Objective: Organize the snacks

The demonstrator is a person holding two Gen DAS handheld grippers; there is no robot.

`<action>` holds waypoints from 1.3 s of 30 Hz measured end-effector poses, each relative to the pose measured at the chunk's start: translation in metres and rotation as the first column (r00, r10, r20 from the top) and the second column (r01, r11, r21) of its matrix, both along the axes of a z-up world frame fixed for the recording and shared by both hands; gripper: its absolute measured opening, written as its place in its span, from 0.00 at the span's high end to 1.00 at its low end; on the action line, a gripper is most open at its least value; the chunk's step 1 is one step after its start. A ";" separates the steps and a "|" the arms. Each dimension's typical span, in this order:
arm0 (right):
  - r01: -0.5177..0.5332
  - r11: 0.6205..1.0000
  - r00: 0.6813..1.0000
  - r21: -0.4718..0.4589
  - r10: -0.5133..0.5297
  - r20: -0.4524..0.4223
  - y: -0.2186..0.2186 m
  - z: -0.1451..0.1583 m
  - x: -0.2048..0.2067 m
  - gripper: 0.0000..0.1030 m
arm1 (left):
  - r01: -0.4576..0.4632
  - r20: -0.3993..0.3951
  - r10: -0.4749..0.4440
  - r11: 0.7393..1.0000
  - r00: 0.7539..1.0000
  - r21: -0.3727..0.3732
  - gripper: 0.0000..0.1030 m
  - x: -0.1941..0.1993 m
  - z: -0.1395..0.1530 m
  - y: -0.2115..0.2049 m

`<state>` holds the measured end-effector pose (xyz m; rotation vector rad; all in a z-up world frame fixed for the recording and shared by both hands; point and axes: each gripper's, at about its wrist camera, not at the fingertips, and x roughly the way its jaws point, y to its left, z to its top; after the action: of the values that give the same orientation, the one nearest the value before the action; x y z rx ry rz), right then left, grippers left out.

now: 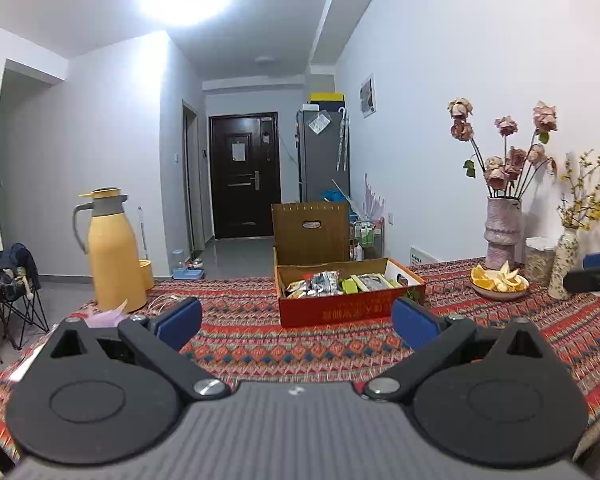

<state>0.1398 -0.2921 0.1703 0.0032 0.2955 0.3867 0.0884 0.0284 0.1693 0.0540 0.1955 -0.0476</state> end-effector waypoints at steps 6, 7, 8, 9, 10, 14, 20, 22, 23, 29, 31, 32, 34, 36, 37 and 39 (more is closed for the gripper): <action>-0.002 1.000 1.000 0.002 0.002 -0.015 -0.001 -0.033 -0.066 0.00 | -0.068 0.026 0.067 0.997 0.997 0.026 0.00 -0.056 -0.031 0.007; -0.001 1.000 1.000 -0.008 0.001 -0.005 0.001 -0.037 -0.077 0.00 | -0.075 0.016 0.074 0.997 0.997 0.036 0.00 -0.061 -0.038 0.007; -0.004 1.000 1.000 -0.029 0.004 0.008 0.002 -0.042 -0.086 0.00 | -0.079 0.001 0.079 0.996 0.997 0.036 0.00 -0.064 -0.043 0.008; 0.000 0.999 1.000 -0.050 0.001 0.022 0.004 -0.048 -0.093 0.00 | -0.073 -0.018 0.074 0.997 0.997 0.030 0.00 -0.066 -0.050 0.009; 0.005 0.998 1.000 -0.060 -0.003 0.024 0.006 -0.054 -0.099 0.00 | -0.056 -0.041 0.057 0.998 0.997 0.025 0.00 -0.068 -0.056 0.010; 0.008 1.000 0.999 -0.027 -0.009 -0.035 0.014 -0.084 -0.108 0.00 | -0.018 -0.080 0.017 1.000 0.997 -0.013 0.00 -0.077 -0.079 0.007; 0.087 0.991 0.995 -0.106 -0.091 -0.036 0.047 -0.122 -0.111 0.00 | -0.027 -0.094 0.030 0.999 0.995 0.038 0.00 -0.078 -0.117 -0.014; 0.101 0.990 0.993 -0.098 -0.106 -0.047 0.057 -0.131 -0.108 0.00 | -0.023 -0.139 0.027 0.999 0.990 0.032 0.00 -0.076 -0.129 -0.020; 0.109 0.990 0.992 -0.087 -0.114 -0.057 0.060 -0.134 -0.105 0.00 | -0.024 -0.156 0.028 0.999 0.987 0.030 0.00 -0.074 -0.133 -0.022; 0.112 0.990 0.987 -0.091 -0.122 -0.109 0.074 -0.150 -0.100 0.00 | -0.053 -0.191 0.049 0.999 0.980 -0.012 0.00 -0.067 -0.137 -0.017; 0.106 0.990 0.988 -0.095 -0.115 -0.100 0.074 -0.148 -0.099 0.00 | -0.061 -0.201 0.054 0.998 0.978 -0.028 0.00 -0.067 -0.136 -0.016; 0.105 0.990 0.989 -0.092 -0.114 -0.097 0.074 -0.147 -0.099 0.00 | -0.062 -0.202 0.055 0.998 0.978 -0.031 0.00 -0.067 -0.136 -0.016; 0.107 0.991 0.988 -0.082 -0.115 -0.099 0.073 -0.146 -0.098 0.00 | -0.056 -0.200 0.049 0.998 0.978 -0.027 0.00 -0.067 -0.136 -0.017; 0.113 0.991 0.987 -0.075 -0.121 -0.104 0.071 -0.146 -0.097 0.00 | -0.053 -0.197 0.048 0.998 0.979 -0.023 0.00 -0.069 -0.136 -0.018; 0.115 0.991 0.987 -0.072 -0.123 -0.106 0.070 -0.147 -0.098 0.00 | -0.053 -0.195 0.048 0.998 0.980 -0.020 0.00 -0.069 -0.136 -0.018; 0.119 0.991 0.986 -0.063 -0.125 -0.107 0.068 -0.146 -0.098 0.00 | -0.053 -0.190 0.049 0.998 0.981 -0.016 0.00 -0.070 -0.135 -0.019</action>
<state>0.0419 -0.2236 0.0238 -0.0121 0.4137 0.2566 0.0181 0.0096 0.0345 0.0233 0.3867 -0.0032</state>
